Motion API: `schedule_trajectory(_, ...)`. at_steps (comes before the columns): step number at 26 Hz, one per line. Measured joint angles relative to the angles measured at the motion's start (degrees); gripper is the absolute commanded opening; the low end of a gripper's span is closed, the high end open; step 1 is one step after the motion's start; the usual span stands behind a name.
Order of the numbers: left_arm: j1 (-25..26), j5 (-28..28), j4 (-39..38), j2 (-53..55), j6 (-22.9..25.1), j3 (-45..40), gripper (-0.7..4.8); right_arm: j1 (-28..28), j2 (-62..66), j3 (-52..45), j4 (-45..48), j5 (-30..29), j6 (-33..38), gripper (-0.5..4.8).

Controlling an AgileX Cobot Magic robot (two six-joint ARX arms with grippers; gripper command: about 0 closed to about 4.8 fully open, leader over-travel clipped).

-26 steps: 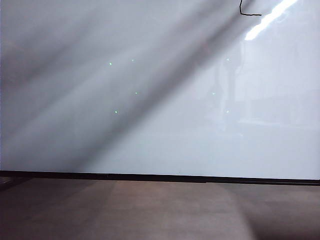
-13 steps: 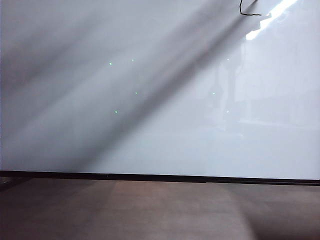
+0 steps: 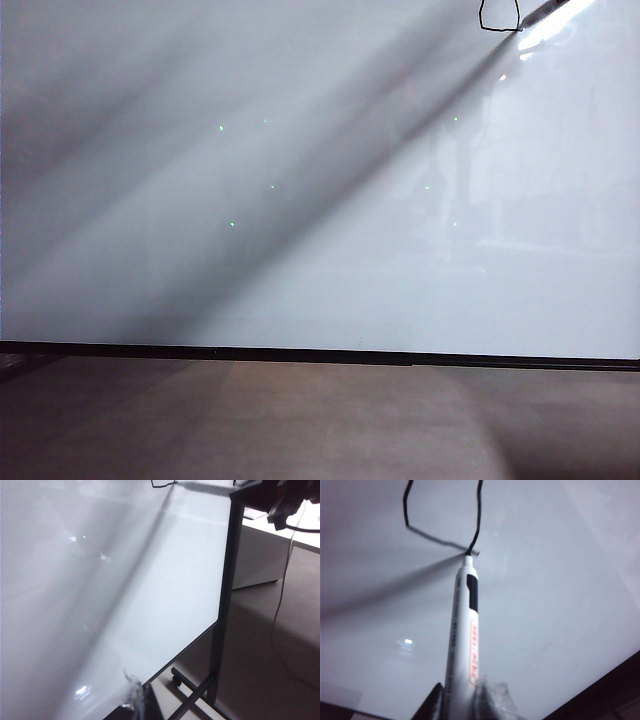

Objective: Reach to the right to find the marker pen, pick it up, and write the number 0 on the whiteboard.

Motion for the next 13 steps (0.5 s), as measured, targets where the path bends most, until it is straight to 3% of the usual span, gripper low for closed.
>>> schedule_trajectory(8,0.0,0.02,-1.49,0.0,0.0,0.0,-0.06,0.11,-0.83,-0.15,-0.39,-0.07,0.07,-0.02)
schedule_trajectory(13,0.02,0.0,-1.57,-0.11,0.66,0.0,-0.06,0.28,-9.81,-0.33,-1.36,-0.11,1.66,-0.02)
